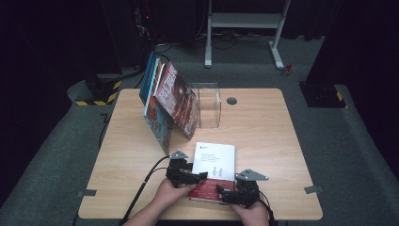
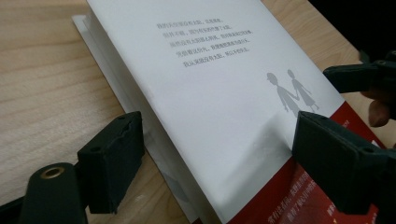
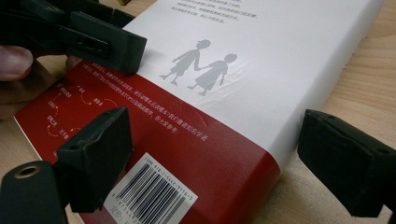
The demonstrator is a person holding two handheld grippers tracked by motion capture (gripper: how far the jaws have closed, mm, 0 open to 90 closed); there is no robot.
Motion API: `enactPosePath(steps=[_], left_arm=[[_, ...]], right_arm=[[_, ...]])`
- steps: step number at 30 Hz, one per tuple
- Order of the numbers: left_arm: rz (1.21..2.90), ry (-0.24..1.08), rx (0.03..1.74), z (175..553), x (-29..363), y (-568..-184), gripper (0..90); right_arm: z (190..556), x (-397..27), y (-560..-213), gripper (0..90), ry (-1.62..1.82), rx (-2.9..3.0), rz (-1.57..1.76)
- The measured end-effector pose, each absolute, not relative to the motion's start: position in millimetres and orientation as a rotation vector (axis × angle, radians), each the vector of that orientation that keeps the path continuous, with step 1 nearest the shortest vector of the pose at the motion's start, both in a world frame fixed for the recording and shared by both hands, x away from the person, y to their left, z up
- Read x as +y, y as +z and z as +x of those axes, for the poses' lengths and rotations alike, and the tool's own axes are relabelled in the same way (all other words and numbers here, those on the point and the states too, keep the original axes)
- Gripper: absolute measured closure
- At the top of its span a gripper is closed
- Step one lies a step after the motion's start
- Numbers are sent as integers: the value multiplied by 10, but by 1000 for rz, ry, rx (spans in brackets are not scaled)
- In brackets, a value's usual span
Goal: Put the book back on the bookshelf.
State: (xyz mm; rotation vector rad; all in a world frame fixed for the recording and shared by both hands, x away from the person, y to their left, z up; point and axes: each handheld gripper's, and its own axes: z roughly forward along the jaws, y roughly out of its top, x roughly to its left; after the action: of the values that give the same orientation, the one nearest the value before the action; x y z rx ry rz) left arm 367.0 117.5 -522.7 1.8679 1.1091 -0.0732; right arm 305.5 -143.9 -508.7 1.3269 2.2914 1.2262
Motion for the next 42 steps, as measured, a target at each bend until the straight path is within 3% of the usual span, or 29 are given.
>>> enactPosePath(steps=[9,10,15,24,42], left_arm=[[1889,-91,1059,3680,1185,-5203,192],[1896,-60,1054,3658,1170,-5188,262],[1899,-27,1036,3634,1184,-5163,300],[1879,77,965,3548,1263,-5074,462],[1855,220,836,3398,1266,-4933,514]], right_arm=[[3073,-1457,-5108,84,1246,2298,1363],[3078,-1459,-5111,81,1247,2297,1358],[3093,-1452,-5120,75,1253,2289,1371],[3097,-1448,-5115,76,1266,2272,1370],[3061,-1472,-5068,83,1323,2267,1304]])
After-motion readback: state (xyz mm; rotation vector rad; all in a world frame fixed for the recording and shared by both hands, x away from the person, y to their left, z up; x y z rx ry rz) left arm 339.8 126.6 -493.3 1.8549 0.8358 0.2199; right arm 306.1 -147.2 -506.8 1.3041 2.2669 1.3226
